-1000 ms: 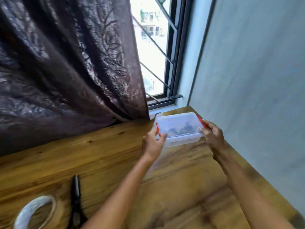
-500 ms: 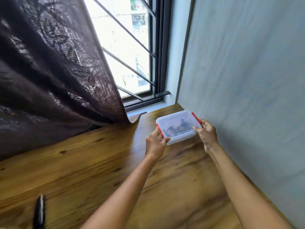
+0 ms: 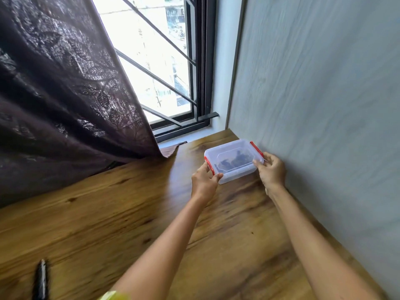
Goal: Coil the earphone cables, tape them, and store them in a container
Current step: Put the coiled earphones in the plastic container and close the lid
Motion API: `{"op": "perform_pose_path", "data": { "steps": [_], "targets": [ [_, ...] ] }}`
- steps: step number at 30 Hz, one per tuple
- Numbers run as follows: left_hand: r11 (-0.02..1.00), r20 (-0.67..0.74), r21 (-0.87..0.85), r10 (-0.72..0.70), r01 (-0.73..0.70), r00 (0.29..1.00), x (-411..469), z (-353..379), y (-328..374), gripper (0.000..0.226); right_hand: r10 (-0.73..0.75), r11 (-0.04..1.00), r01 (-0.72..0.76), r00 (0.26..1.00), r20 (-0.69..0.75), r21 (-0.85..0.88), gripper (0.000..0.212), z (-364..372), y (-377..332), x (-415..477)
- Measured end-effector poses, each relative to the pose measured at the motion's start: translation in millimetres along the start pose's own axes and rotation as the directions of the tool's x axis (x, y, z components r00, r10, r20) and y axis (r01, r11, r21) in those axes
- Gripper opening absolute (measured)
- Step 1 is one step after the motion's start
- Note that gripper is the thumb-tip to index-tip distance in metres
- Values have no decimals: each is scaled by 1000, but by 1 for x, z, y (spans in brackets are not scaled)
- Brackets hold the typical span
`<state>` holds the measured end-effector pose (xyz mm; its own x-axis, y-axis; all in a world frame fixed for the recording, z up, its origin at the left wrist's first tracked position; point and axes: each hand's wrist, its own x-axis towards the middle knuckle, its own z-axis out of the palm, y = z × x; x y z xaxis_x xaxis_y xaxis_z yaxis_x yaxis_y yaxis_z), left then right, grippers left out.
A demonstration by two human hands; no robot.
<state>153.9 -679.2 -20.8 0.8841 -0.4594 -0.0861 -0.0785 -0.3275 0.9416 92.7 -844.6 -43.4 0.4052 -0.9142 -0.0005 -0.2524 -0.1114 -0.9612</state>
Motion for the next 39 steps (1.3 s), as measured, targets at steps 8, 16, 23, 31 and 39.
{"op": "perform_pose_path", "data": {
  "steps": [8, 16, 23, 31, 39],
  "targets": [
    [999, 31, 34, 6, -7, 999, 9, 11, 3, 33, -25, 996, 14, 993, -116, -93, 36, -1, -3, -7],
    [989, 51, 141, 35, -42, 998, -8, 5, 6, 44, -112, 971, 89, 990, -91, -220, 35, -4, -15, -24],
    [981, -48, 170, 101, -91, 994, -46, -35, -4, 51, -287, 930, 259, 955, -76, -260, 30, 22, -49, -94],
    [968, -340, 53, 248, -244, 907, -111, -131, -17, 24, -407, 908, 416, 906, 118, -59, 25, 76, -83, -228],
    [951, -527, 228, 300, -208, 795, -177, -251, -78, 17, -397, 881, 470, 797, 456, -54, 39, 137, -78, -370]
  ]
}}
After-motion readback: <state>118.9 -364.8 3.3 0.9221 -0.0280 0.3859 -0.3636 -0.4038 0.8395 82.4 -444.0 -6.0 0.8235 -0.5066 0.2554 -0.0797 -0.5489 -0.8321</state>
